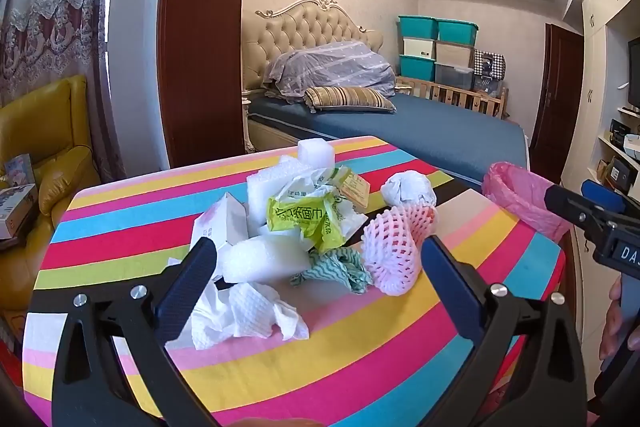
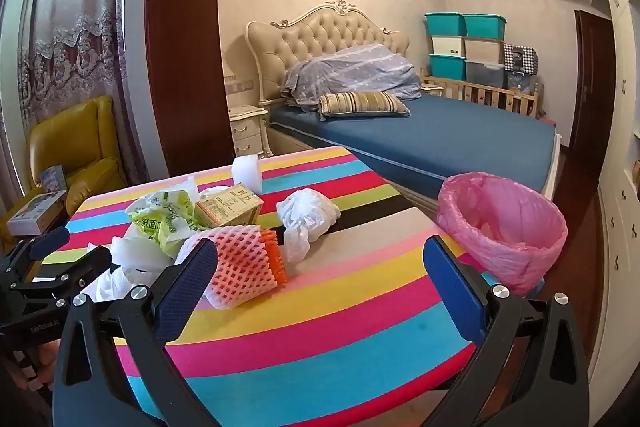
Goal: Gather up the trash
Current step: 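Move both tools toward the trash pile on the striped table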
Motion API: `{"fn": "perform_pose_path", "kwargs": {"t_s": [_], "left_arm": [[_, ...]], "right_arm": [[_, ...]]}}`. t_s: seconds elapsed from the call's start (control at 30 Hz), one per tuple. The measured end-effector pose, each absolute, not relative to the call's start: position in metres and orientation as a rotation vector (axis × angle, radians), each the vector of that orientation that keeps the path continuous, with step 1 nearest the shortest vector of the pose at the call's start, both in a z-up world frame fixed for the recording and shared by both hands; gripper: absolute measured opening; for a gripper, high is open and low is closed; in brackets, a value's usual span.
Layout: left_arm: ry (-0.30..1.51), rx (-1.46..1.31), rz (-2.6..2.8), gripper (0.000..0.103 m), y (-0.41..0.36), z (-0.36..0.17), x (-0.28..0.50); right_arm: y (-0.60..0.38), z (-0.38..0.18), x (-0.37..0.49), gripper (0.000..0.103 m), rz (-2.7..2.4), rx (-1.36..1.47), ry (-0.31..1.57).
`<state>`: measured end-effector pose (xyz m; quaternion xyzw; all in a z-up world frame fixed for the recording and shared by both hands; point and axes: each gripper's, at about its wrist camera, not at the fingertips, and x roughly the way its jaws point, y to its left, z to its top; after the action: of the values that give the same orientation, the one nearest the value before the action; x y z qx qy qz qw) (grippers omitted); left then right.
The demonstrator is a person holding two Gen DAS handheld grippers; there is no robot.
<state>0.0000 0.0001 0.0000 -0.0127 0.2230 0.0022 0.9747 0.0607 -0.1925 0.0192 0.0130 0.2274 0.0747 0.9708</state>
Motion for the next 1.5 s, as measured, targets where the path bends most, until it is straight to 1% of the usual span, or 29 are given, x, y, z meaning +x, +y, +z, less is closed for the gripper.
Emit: {"fn": "perform_pose_path", "kwargs": {"t_s": [1.5], "left_arm": [[0.452,-0.027,0.021,0.099,-0.003,0.001,-0.011]], "right_arm": [[-0.189,0.017,0.055,0.096,0.217,0.031,0.456]]}}
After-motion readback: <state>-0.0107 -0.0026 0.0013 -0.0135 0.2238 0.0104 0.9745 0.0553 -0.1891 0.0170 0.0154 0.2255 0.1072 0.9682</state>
